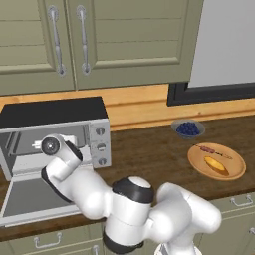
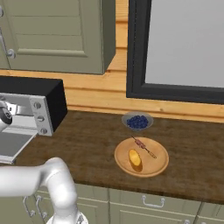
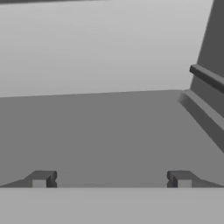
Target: Pick up the kebab skewer and baguette bread, and place them inside the toaster oven. Close the toaster oven door and start by setting the timer.
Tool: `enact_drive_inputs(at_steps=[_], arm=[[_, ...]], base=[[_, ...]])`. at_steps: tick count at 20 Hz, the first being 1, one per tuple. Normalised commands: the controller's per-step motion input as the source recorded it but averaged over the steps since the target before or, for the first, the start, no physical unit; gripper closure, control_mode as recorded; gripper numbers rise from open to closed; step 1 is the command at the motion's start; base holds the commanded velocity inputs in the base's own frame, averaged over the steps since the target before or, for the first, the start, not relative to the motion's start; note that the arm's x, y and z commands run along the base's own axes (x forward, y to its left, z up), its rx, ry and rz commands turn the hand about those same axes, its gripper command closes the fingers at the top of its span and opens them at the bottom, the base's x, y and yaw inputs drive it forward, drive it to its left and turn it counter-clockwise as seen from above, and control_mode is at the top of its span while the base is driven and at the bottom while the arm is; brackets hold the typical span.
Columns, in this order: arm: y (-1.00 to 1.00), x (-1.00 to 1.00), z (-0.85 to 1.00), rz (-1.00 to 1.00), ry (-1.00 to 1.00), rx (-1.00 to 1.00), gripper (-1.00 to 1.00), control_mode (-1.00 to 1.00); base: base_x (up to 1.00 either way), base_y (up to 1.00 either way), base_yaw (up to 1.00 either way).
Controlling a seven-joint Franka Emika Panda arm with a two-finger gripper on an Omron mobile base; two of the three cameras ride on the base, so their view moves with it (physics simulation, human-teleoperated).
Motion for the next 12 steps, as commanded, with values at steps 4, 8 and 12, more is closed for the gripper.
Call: enact_drive_inputs(at_steps=[4, 8, 12], arm=[[0.00, 0.00, -0.16, 0.00, 0.01, 0.00, -1.00, -1.00], [0.00, 0.00, -0.21, 0.00, 0.04, 0.00, -1.00, -1.00], [0.00, -0.06, -0.17, 0.00, 0.02, 0.00, -1.00, -1.00]], base=[[0.00, 0.00, 0.00], [0.00, 0.00, 0.00], [0.00, 0.00, 0.00]])
